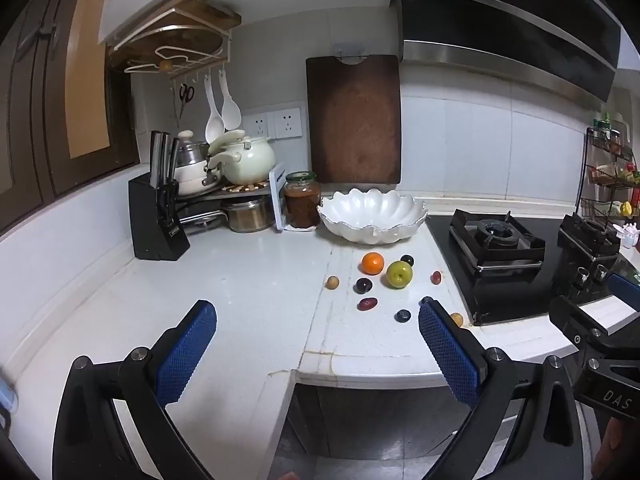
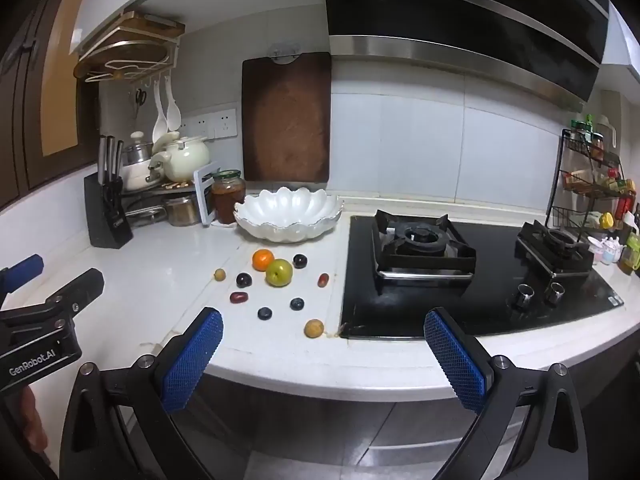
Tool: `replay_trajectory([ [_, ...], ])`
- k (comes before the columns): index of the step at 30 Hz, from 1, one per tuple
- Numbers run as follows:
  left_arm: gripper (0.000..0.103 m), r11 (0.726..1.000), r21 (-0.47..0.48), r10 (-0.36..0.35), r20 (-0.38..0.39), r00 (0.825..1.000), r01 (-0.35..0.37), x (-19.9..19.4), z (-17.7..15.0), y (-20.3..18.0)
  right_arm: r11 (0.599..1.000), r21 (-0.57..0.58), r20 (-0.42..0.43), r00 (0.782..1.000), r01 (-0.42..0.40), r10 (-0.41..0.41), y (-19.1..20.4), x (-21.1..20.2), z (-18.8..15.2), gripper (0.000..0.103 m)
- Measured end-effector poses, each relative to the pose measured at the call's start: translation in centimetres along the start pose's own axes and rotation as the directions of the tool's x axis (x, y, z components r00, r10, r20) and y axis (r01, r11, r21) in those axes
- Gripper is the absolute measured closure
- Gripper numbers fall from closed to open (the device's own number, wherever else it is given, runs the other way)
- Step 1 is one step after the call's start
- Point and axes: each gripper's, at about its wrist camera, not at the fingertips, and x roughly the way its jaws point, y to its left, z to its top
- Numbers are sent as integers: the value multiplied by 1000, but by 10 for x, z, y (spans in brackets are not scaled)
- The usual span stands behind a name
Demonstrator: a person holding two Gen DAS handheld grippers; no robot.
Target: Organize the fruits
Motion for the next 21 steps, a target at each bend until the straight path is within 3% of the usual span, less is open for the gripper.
replay_trajectory([
  [9, 0, 1000, 3, -7, 23, 1000, 7, -28, 8, -10, 1000, 16, 1, 1000, 2, -2, -11, -16, -6, 1],
  [21, 0, 1000, 1, -23, 41, 999, 23, -33, 2, -20, 1000, 20, 14, 1000, 1, -2, -24, -25, -8, 1],
])
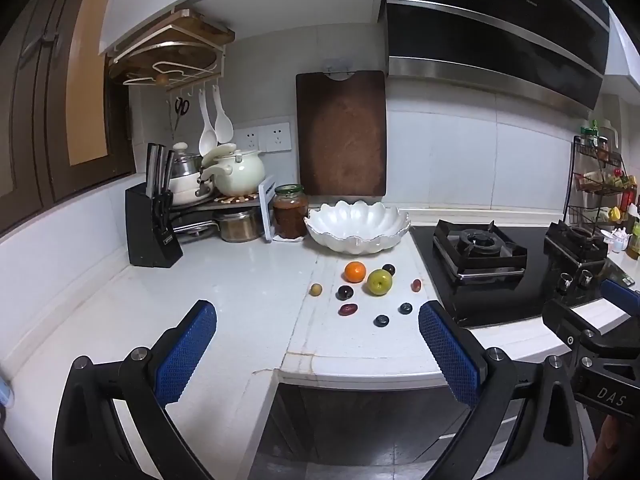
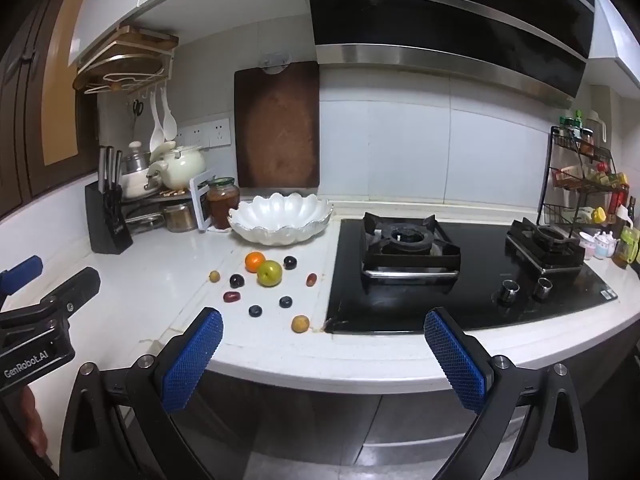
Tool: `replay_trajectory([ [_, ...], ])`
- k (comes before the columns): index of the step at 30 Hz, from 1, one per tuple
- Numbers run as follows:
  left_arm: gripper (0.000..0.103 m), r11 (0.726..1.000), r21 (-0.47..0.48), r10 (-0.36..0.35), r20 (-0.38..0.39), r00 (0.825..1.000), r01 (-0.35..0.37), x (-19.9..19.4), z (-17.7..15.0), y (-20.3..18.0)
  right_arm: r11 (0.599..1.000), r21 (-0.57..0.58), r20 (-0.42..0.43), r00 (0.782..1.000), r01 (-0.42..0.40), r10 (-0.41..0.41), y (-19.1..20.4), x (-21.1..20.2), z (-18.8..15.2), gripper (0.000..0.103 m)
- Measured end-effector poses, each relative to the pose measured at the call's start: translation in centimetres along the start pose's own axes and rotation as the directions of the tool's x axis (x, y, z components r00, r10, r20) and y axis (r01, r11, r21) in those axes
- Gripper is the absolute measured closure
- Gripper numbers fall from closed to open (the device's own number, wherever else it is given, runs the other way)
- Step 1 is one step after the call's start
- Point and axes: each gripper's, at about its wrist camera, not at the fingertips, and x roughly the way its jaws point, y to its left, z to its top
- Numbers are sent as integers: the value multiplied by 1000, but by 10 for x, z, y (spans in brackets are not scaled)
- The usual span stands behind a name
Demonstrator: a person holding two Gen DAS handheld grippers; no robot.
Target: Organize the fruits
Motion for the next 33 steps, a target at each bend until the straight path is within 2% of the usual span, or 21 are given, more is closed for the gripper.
replay_trajectory([
  [12, 0, 999, -41, -12, -5, 1000, 12, 2, -2, 8, 1000, -20, 20, 1000, -6, 6, 1, -3, -1, 1],
  [33, 0, 999, -34, -10, 1, 1000, 10, 2, -3, 4, 1000, -16, 26, 1000, -2, 3, 0, -6, 1, 1],
])
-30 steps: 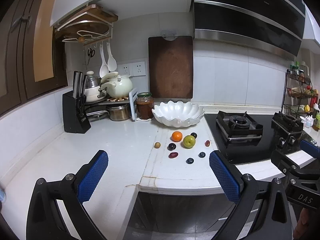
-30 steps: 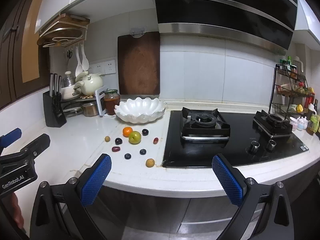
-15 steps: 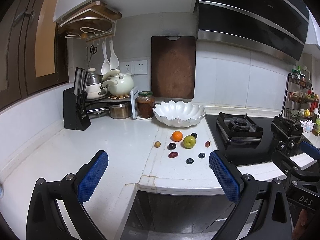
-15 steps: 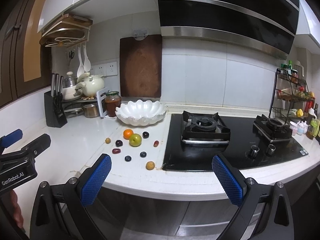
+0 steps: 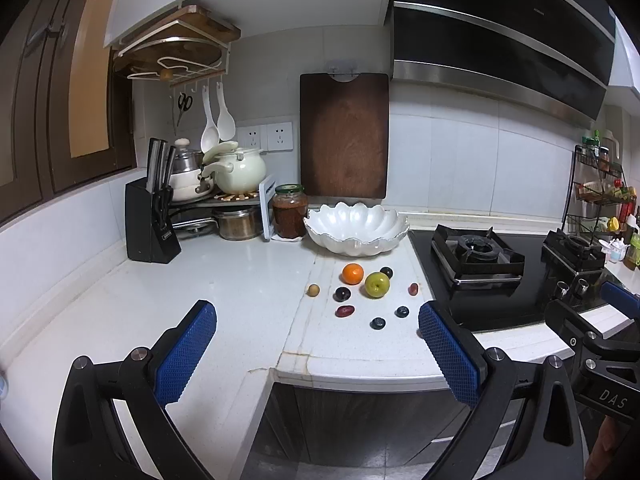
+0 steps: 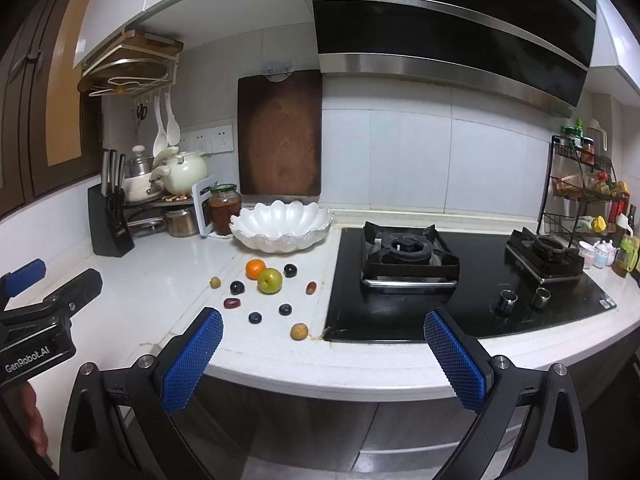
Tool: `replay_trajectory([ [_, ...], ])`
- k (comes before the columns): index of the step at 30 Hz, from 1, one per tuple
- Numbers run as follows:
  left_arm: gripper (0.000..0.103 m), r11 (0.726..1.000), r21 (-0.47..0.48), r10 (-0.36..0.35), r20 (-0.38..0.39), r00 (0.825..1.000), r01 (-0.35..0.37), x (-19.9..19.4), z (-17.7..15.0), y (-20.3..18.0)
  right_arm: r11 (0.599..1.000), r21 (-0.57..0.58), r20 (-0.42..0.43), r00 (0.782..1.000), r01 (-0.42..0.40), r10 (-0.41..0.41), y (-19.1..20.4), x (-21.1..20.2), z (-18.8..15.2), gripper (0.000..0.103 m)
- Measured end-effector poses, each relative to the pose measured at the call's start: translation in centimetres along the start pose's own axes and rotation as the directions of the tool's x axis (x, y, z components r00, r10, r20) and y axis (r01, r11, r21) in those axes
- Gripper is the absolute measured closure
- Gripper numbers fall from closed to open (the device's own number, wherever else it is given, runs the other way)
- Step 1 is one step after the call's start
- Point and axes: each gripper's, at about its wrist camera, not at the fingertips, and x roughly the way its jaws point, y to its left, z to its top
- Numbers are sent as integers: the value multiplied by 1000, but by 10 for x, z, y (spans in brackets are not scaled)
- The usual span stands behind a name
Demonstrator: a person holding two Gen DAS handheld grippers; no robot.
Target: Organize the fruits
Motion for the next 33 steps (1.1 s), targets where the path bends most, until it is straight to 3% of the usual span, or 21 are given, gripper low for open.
replay_trajectory([
  [33, 0, 1000, 3, 10, 6, 1000, -10, 1, 1, 2, 1000, 0, 4, 1000, -1, 1, -1, -1, 3, 1],
])
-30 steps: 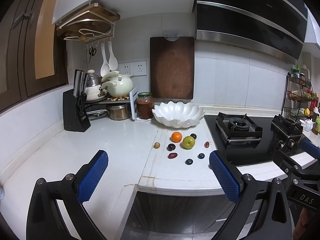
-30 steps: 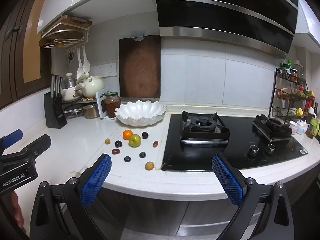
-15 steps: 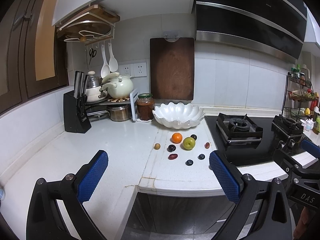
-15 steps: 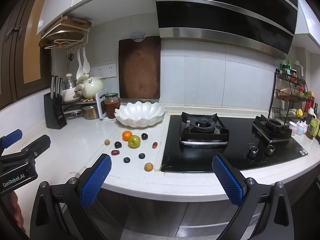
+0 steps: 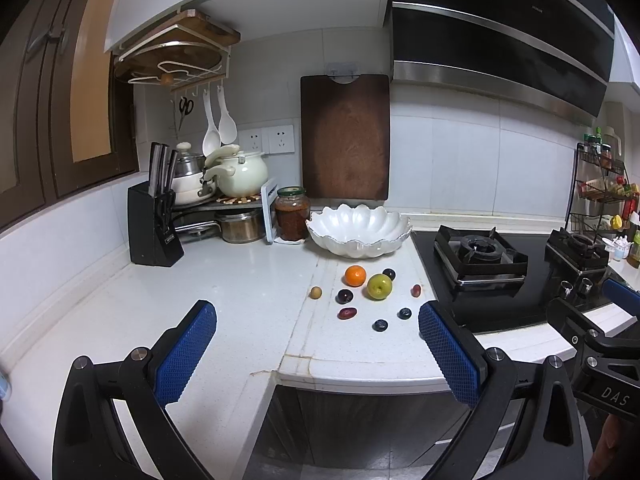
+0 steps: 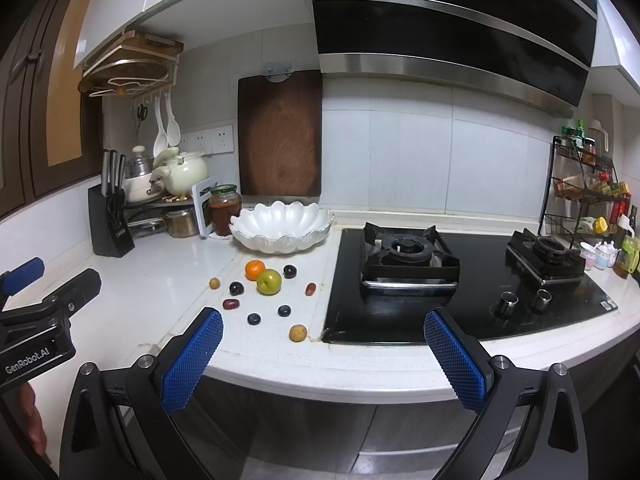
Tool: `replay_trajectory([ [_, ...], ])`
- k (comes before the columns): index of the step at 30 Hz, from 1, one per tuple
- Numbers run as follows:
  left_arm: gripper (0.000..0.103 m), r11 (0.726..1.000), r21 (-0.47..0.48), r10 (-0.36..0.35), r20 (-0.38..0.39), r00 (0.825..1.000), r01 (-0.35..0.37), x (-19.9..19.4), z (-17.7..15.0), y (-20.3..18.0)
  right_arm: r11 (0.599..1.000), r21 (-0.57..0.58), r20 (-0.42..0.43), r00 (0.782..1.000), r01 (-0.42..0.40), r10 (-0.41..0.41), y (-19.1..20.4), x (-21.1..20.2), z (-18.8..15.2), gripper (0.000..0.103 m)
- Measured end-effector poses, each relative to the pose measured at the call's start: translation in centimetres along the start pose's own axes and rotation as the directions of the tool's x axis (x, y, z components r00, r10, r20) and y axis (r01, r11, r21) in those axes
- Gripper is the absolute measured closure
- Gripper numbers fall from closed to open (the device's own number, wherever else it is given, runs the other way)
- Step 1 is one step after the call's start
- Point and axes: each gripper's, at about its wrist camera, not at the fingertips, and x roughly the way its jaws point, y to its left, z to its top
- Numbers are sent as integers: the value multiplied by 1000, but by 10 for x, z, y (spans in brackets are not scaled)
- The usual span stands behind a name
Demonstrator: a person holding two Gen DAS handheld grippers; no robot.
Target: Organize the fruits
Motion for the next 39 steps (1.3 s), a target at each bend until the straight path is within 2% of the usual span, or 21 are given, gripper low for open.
replay_trajectory([
  [8, 0, 1000, -1, -1, -47, 999, 1, 7, -6, 0, 1000, -3, -26, 1000, -13, 13, 0, 7, -3, 1],
  [17, 0, 999, 27, -29, -55, 998, 31, 23, -9, -3, 1000, 5, -67, 997, -24, 24, 5, 27, -7, 1],
  [19, 0, 998, 52, -24, -58, 998, 27, 32, -9, -6, 1000, 3, -80, 997, -25, 25, 7, 35, -7, 1],
  [24, 1, 994, 86, -62, -83, 995, 69, 62, -4, -8, 1000, -4, -99, 995, -6, 5, 13, 58, -6, 5],
  [31, 7, 986, 123, -97, -127, 987, 113, 110, 4, -9, 1000, 7, -141, 990, 7, -6, 22, 100, -2, 10],
  [39, 14, 973, 165, -132, -177, 975, 161, 161, 6, -12, 1000, 11, -209, 978, 14, -11, 30, 151, -3, 21],
])
